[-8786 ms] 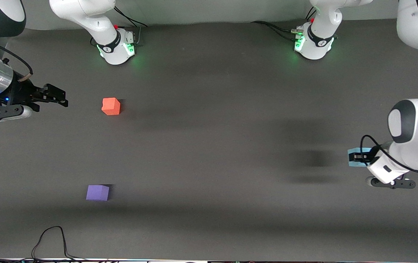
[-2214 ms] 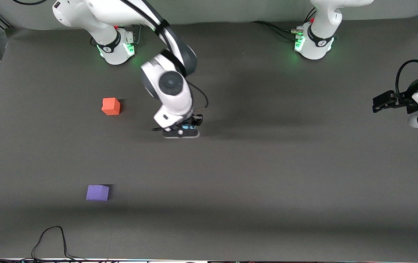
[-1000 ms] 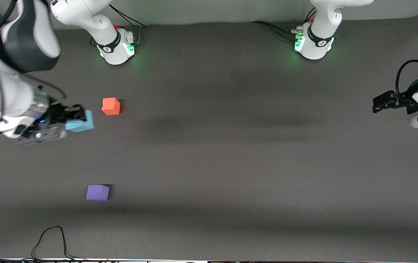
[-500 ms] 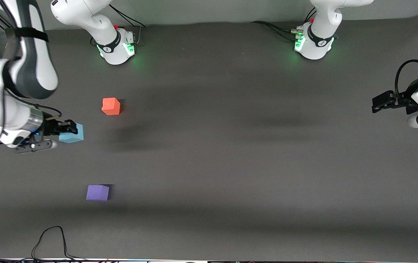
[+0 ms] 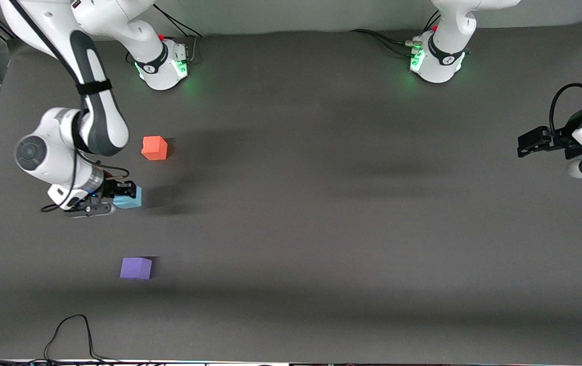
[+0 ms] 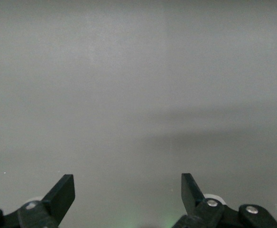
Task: Place blue block between orange and purple blocks
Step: 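Carry the blue block with the right gripper between orange and purple blocks, then lower the blue block onto the table and open the right gripper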
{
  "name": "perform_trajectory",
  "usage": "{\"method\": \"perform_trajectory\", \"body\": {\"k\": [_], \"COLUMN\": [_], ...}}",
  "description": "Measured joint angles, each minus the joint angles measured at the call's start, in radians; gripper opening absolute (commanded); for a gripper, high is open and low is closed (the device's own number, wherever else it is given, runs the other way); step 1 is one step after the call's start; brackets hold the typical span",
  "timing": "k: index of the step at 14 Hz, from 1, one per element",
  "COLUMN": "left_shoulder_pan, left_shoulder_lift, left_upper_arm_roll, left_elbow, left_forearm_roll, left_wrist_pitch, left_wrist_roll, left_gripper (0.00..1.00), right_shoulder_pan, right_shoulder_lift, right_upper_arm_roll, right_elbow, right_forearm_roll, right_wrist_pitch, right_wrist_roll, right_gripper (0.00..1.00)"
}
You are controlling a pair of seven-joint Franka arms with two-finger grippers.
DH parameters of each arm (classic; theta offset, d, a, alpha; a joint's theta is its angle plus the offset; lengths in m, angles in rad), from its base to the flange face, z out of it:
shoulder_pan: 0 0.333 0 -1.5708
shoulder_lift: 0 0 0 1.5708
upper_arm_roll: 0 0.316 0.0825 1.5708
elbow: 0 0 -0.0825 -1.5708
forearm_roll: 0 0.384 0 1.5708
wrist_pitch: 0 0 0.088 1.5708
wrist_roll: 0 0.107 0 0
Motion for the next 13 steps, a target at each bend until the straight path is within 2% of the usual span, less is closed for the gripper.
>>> {"method": "perform_trajectory", "body": {"k": [3,9,11,13], "left_shoulder_pan": [0.000,0.000,0.000,0.000], "left_shoulder_lift": [0.000,0.000,0.000,0.000], "left_upper_arm_roll": [0.000,0.000,0.000,0.000], "left_elbow": [0.000,0.000,0.000,0.000], "left_forearm_roll": [0.000,0.000,0.000,0.000], "left_wrist_pitch": [0.000,0.000,0.000,0.000], "left_wrist_roll": [0.000,0.000,0.000,0.000], "left_gripper": [1.00,1.00,1.00,1.00], "right_shoulder_pan": [0.051,0.054,0.025,0.003], "right_shoulder_lift": [0.052,0.062,0.077,0.111], "right_upper_arm_roll": [0.001,-0.002,-0.003,-0.003], "right_elbow": [0.002,0.004,0.004,0.004], "right_forearm_roll": [0.065,0.083,0.173,0.312], "right_wrist_pitch": [0.035,0.042,0.044,0.047], "right_wrist_roll": [0.000,-0.039,-0.129,-0.227], "right_gripper": [0.55,0.57,0.61,0.69]}}
